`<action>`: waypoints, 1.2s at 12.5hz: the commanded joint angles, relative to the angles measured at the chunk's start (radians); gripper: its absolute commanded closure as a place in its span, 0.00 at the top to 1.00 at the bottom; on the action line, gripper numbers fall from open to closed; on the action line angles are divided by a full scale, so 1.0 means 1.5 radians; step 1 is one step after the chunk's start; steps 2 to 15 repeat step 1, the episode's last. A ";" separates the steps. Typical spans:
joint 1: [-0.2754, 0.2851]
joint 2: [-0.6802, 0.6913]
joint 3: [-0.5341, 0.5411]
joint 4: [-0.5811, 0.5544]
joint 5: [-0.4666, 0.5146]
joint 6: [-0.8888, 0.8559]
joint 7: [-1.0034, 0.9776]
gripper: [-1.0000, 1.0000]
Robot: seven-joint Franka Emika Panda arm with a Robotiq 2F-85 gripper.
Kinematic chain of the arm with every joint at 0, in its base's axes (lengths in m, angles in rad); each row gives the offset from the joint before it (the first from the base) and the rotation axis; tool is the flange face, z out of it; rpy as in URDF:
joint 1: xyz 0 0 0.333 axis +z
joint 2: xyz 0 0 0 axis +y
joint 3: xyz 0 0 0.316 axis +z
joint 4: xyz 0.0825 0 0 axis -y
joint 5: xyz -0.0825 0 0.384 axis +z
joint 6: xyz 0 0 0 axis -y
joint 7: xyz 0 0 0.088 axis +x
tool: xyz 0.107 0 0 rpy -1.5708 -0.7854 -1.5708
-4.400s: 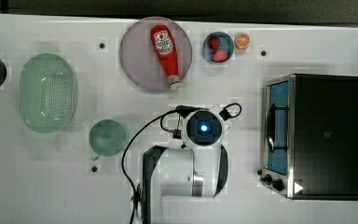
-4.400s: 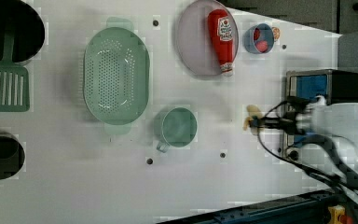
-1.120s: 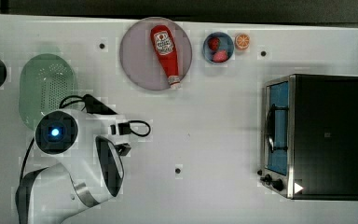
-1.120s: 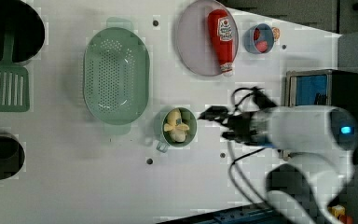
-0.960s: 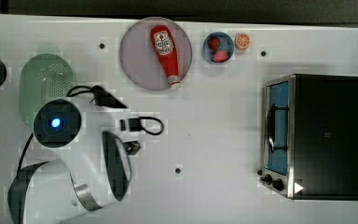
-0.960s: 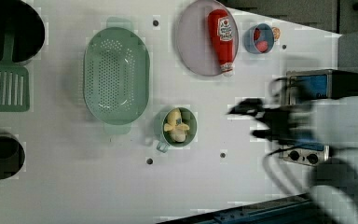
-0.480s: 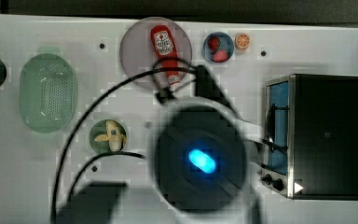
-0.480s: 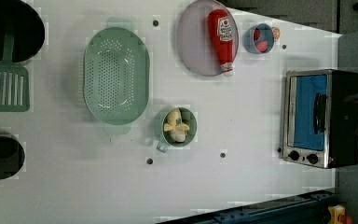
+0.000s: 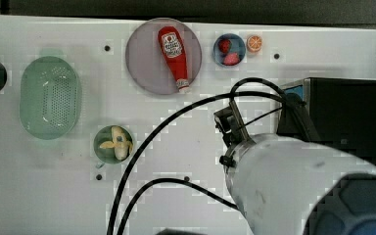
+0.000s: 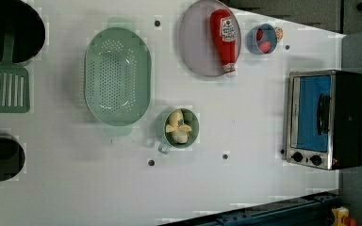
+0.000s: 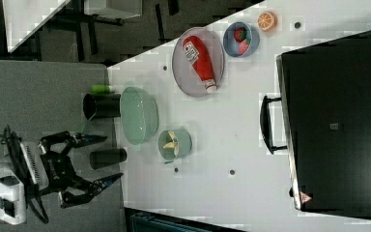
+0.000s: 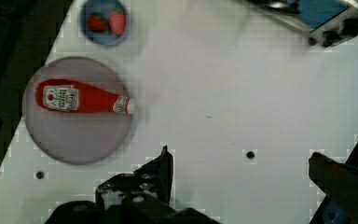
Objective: Pick Banana and place it in mug.
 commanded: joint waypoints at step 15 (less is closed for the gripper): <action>0.009 0.048 0.028 -0.010 0.004 -0.007 -0.041 1.00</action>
